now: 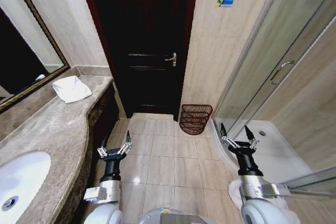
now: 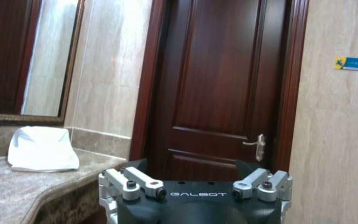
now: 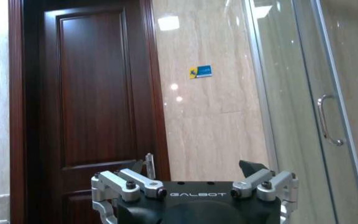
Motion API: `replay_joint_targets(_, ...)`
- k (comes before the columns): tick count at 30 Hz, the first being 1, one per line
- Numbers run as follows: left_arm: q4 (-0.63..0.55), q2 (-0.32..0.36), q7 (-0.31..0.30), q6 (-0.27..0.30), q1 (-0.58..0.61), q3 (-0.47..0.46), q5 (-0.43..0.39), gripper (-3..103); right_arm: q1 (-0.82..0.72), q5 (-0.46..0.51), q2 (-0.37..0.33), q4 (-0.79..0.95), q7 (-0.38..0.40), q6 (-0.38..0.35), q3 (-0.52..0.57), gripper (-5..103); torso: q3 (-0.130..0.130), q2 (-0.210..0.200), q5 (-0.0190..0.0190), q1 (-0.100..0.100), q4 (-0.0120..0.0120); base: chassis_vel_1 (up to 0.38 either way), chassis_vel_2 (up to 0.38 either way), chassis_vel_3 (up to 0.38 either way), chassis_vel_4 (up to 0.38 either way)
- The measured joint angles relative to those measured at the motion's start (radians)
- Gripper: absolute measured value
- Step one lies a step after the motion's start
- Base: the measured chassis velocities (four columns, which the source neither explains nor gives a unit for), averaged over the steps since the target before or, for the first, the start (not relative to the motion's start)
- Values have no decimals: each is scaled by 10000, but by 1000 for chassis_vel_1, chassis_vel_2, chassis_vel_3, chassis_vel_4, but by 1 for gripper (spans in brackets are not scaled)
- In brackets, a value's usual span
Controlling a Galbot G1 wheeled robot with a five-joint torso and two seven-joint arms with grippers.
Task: Discard the used towel into the hamper.
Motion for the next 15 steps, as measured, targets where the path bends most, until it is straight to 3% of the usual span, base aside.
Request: replay_joint_targets(15,123,0,63,-175,-38,35,142,96,-69,54,-20,66,-24,-12,-18,100,0,0,0,0,0,0,0,0,0)
